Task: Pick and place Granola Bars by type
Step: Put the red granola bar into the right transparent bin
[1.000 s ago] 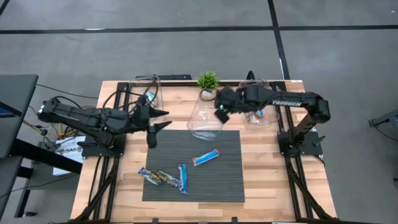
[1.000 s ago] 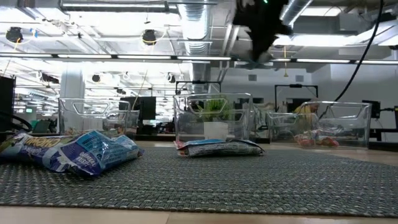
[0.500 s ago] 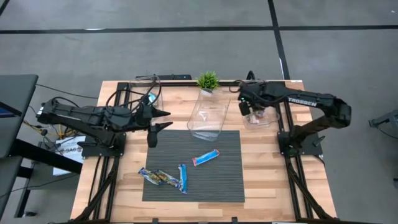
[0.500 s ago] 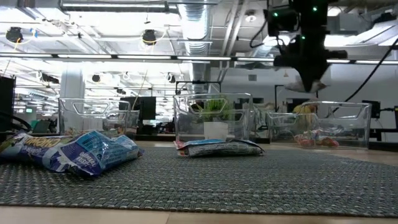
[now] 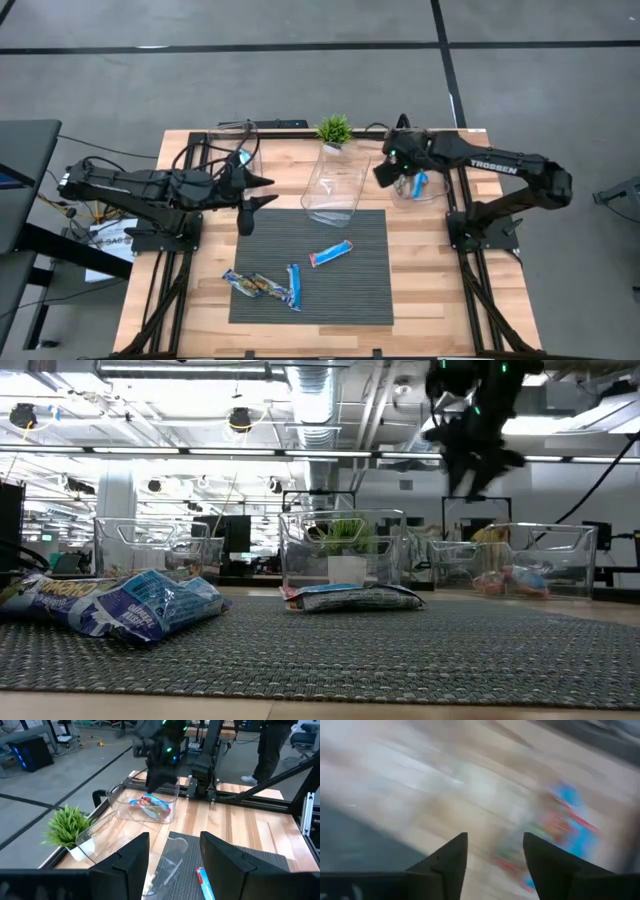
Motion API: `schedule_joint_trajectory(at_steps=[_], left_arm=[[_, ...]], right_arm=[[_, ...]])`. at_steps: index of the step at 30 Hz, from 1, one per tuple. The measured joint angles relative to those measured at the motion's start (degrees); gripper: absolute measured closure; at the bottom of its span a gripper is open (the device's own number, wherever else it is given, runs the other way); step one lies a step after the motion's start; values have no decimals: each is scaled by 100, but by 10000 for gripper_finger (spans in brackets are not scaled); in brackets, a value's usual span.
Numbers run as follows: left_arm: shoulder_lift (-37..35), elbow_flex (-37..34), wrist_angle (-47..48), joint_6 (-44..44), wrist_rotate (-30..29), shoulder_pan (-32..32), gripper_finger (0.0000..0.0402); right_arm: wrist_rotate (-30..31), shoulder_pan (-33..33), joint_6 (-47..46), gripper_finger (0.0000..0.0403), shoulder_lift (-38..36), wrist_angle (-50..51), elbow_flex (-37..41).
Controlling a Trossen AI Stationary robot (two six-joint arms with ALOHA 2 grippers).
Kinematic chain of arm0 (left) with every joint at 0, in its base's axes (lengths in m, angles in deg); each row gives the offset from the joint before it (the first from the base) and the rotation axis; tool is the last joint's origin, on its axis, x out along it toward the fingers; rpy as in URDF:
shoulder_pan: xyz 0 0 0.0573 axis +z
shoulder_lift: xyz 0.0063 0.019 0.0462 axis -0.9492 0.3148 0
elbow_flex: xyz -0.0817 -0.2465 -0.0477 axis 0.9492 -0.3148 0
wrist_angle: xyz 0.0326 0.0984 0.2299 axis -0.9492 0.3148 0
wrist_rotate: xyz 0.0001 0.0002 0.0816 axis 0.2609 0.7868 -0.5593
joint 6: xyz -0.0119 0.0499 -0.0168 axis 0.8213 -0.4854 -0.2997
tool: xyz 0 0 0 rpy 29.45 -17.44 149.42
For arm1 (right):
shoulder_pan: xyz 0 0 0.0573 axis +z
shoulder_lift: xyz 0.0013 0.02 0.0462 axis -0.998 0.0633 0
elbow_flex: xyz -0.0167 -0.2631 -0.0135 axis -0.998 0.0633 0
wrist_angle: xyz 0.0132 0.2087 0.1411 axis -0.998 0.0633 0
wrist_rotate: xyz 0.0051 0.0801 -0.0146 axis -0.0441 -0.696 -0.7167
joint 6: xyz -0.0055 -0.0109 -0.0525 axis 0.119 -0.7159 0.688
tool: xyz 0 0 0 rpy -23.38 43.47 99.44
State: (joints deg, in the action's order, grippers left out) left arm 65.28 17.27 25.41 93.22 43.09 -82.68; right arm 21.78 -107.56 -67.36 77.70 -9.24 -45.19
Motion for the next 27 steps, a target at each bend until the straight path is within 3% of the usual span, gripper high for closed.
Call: schedule_joint_trajectory(at_steps=[7,15,20,27], left_arm=[[0,0,253,162,16,0,233],[94,0,384,312,57,7,233],[337,0,377,436,245,9,233],[745,4,461,693,928,9,233]], right_arm=[[-361,1389,760,205,159,-512,-510],[-548,2983,1715,224,1142,-556,-1248],[-928,3377,2422,230,1946,-521,-1614],[-1249,3399,3186,236,2904,-476,-1937]])
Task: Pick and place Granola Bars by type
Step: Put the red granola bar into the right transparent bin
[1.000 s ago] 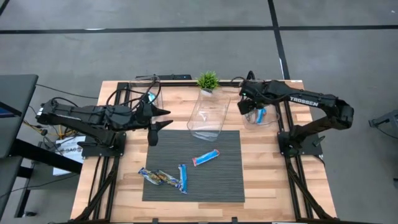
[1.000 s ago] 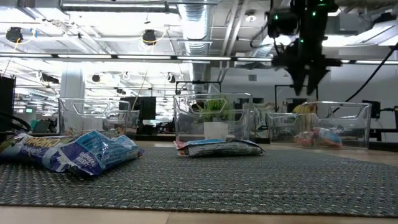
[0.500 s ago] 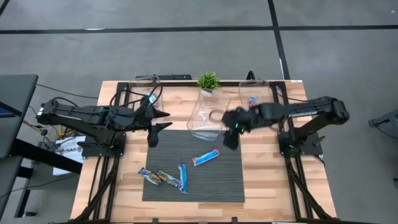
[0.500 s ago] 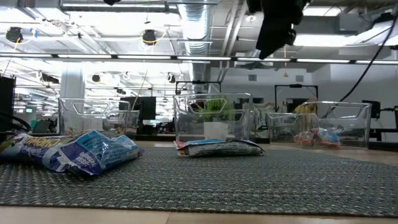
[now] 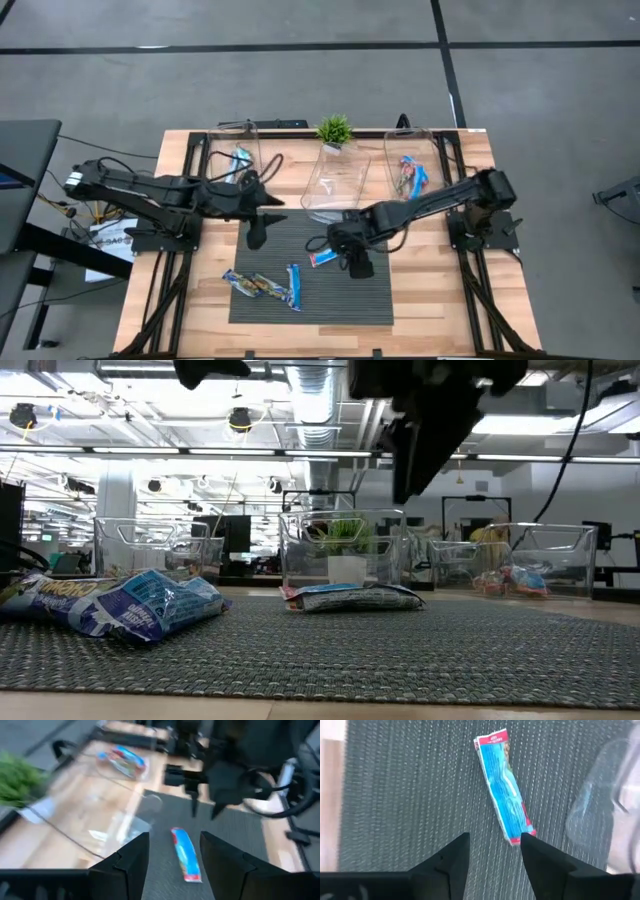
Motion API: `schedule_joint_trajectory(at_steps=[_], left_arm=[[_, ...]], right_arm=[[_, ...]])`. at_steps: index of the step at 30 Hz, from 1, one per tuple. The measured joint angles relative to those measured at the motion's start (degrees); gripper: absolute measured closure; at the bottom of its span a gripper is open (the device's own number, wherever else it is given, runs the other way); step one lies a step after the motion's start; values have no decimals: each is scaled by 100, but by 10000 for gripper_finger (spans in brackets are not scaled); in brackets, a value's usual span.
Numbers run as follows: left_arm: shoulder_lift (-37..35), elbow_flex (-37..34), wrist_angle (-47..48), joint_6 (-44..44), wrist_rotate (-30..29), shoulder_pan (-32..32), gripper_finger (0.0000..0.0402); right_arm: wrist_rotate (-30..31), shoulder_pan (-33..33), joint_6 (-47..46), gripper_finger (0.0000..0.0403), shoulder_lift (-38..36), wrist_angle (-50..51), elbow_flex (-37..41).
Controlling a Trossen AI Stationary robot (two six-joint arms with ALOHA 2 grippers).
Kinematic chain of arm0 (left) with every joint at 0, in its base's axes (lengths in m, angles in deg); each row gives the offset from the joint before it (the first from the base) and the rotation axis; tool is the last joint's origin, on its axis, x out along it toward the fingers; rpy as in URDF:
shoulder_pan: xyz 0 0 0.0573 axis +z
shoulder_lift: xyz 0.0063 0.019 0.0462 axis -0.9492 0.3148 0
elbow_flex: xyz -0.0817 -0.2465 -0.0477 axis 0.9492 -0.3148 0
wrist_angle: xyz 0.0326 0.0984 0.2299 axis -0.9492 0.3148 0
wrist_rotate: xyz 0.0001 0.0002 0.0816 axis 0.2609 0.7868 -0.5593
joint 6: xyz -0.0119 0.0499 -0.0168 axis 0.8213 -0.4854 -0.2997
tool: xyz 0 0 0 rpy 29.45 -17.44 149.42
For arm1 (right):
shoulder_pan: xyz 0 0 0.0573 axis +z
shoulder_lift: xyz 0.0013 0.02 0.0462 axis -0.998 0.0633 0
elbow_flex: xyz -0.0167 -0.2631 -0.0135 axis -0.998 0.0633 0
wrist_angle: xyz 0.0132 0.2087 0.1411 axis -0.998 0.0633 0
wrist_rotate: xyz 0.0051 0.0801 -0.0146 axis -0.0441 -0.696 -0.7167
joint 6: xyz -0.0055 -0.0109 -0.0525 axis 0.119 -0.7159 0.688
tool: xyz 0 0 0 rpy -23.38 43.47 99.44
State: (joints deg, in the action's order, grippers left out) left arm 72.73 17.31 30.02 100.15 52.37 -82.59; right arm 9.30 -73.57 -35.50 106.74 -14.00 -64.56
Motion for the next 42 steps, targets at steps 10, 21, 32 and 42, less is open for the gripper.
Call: schedule_joint_trajectory(at_steps=[10,21,32,42], left_arm=[[503,-4,366,195,722,-2,233],[527,-4,478,416,713,-2,233],[527,-4,457,418,665,-1,233],[527,-4,455,415,525,0,233]], right_arm=[[-421,-404,662,239,792,-5,-194],[-769,-544,714,211,1096,-175,-288],[-630,-448,955,190,1096,-131,-292],[-591,-265,879,204,1093,-520,-292]])
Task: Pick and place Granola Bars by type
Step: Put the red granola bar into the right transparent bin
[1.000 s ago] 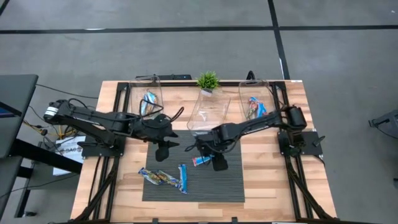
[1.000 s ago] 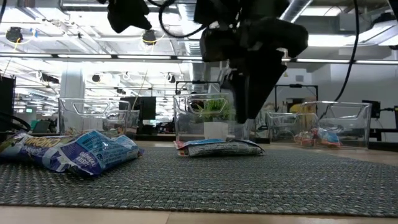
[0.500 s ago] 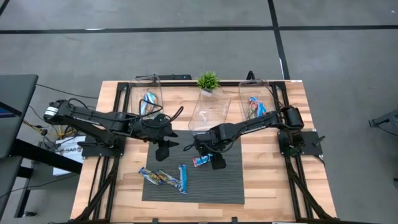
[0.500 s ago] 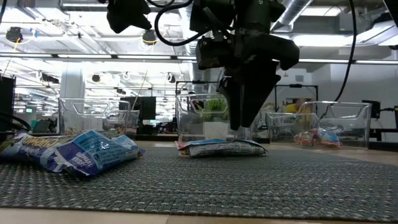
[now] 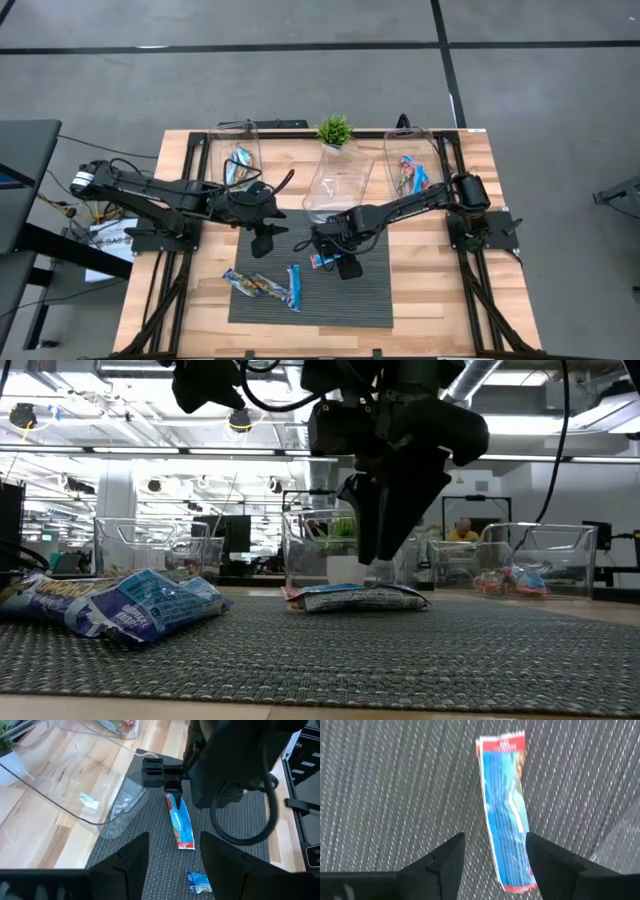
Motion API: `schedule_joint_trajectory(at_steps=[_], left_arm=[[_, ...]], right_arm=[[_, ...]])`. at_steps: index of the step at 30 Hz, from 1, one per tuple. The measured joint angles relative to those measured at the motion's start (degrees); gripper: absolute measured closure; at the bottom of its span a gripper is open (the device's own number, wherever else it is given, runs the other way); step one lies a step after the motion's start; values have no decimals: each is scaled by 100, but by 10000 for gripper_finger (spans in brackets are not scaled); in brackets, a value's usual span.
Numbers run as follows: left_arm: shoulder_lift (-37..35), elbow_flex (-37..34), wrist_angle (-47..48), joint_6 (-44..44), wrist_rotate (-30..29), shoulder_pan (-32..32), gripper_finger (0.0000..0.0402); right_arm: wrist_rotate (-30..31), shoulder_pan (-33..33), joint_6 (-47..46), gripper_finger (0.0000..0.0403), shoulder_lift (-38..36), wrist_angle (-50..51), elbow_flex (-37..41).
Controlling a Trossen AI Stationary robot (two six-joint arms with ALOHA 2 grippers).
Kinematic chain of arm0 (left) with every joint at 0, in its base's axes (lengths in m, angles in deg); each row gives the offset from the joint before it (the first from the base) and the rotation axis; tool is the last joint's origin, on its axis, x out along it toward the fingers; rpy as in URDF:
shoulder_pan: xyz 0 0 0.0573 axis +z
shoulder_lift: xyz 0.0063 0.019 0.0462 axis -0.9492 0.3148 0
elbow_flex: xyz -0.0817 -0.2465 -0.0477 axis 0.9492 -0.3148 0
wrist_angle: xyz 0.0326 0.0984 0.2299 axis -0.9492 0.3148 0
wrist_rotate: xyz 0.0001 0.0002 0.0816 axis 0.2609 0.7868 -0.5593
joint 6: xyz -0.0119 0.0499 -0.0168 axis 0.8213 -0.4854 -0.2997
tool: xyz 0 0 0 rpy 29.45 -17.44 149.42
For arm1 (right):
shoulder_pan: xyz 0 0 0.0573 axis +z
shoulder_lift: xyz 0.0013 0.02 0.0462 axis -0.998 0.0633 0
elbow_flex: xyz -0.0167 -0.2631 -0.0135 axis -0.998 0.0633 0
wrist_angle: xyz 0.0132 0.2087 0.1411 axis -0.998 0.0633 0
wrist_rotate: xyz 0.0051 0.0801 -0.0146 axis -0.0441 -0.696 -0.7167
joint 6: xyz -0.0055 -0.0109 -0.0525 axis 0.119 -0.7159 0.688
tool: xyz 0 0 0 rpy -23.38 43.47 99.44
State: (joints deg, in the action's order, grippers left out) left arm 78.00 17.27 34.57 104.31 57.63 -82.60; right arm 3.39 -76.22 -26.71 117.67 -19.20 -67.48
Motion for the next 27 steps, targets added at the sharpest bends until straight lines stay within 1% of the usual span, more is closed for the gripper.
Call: schedule_joint_trajectory(at_steps=[7,11,18,22,27], left_arm=[[0,0,0,0,1,-1,233],[-2,0,0,1,2,0,233],[-2,0,0,1,-14,0,233],[-2,0,0,3,-130,0,233],[-2,0,0,3,-249,0,233]], right_arm=[[-6,0,-412,207,-4,-492,-11],[-14,-2,-575,209,-9,-230,-315],[40,88,300,221,-21,232,-916],[90,194,379,229,-21,350,-926],[691,297,600,235,-19,359,-926]])
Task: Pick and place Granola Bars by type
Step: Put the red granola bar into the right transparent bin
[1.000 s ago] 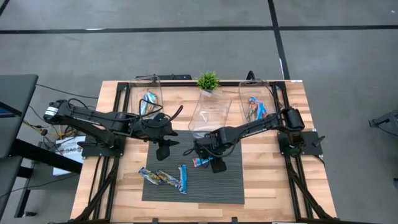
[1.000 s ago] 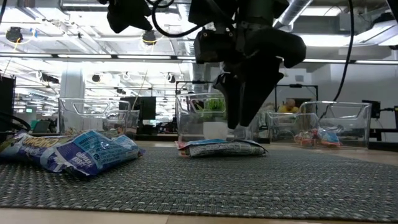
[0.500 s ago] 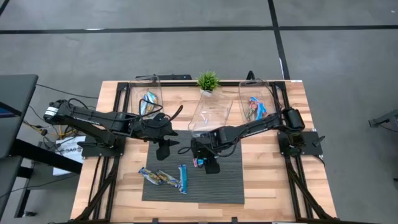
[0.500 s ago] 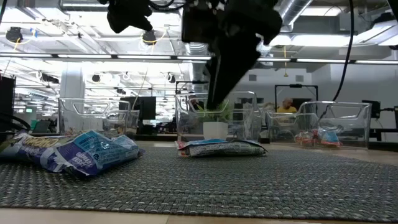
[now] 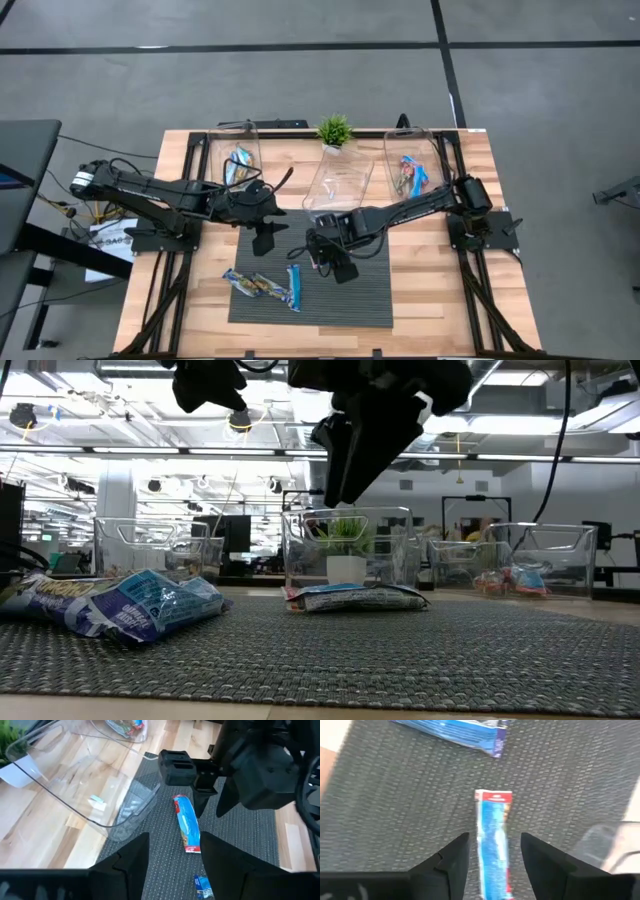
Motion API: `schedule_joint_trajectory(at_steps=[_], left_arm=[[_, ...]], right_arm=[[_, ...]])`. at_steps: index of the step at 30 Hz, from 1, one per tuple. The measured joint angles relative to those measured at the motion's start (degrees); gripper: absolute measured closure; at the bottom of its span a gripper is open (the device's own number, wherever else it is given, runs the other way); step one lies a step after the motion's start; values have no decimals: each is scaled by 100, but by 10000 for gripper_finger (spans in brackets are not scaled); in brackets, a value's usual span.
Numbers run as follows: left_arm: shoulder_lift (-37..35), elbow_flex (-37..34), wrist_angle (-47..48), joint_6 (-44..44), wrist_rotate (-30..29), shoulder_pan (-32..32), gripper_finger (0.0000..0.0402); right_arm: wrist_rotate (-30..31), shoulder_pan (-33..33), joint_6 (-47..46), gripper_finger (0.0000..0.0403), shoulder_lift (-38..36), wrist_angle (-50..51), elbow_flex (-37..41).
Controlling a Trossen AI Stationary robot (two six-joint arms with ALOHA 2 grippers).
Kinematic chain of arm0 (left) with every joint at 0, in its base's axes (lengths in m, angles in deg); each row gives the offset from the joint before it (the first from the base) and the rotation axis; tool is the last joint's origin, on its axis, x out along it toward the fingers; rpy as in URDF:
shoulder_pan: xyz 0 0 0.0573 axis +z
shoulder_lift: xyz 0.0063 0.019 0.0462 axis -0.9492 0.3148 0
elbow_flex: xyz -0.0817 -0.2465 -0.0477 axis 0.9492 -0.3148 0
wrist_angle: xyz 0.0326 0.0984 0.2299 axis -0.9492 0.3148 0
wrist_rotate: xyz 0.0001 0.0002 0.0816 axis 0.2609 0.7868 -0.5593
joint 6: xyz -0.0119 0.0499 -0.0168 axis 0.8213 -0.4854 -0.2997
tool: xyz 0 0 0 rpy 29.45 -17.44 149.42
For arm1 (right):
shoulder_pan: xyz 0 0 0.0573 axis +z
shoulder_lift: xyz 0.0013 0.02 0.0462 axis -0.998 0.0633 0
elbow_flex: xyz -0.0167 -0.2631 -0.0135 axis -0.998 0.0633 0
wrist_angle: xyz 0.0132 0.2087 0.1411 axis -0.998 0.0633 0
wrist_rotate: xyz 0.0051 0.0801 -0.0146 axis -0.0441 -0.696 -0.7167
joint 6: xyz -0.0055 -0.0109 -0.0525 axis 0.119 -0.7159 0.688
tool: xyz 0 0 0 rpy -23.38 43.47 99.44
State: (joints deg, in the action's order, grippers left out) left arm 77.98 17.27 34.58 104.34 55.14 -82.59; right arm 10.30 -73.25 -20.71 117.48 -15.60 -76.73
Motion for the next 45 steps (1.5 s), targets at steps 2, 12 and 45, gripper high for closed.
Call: schedule_joint_trajectory(at_steps=[2,12,45], left_arm=[[0,0,2,0,-40,-1,233],[-2,0,245,23,91,0,233],[-9,0,472,256,113,-2,233]], right_arm=[[88,-2,30,237,0,-8,9],[85,39,-80,240,4,-270,590],[1211,207,-100,360,661,-195,754]])
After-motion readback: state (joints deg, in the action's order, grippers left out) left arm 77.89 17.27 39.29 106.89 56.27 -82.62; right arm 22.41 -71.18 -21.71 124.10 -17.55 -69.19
